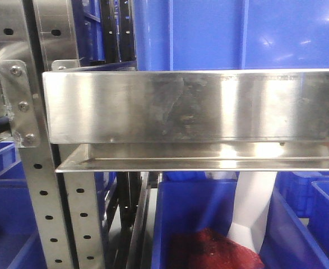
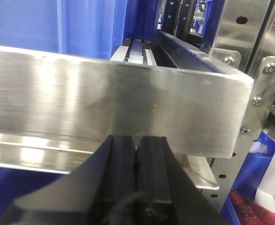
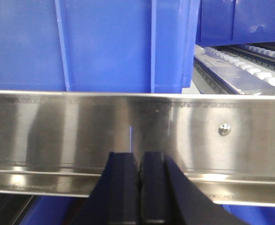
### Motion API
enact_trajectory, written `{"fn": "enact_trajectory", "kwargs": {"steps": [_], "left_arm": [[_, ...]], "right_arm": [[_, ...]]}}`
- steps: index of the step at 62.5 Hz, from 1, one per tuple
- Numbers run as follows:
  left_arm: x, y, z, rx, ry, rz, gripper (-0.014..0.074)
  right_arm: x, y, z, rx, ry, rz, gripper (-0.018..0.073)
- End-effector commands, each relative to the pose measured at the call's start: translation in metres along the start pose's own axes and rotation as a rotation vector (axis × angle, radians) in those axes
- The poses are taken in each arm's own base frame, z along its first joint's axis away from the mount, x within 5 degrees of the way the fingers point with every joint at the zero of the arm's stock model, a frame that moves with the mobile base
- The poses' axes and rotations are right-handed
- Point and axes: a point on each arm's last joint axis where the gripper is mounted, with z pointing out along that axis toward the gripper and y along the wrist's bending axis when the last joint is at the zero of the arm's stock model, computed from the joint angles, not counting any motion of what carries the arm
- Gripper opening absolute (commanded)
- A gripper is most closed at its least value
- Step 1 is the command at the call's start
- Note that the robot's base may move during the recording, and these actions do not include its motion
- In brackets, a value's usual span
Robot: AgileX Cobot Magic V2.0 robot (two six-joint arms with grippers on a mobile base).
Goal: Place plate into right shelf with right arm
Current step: 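Raise and withdraw the right gripper from the blue bin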
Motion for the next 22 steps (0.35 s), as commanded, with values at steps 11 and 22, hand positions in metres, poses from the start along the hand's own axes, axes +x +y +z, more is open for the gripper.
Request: {"fn": "enact_trajectory", "kwargs": {"steps": [11,22], "left_arm": [[-0.0053,-0.0006,-0.0002,0.010,-0.086,-0.006,-0.0047],[-0.0053,-0.0006,-0.0002,0.010,-0.086,-0.006,-0.0047]], "right_arm": [[-0.0106,0.0004,-0.0019,-0.003,-0.109,-0.018,0.0054],[-0.0106,0.0004,-0.0019,-0.003,-0.109,-0.018,0.0054]]}}
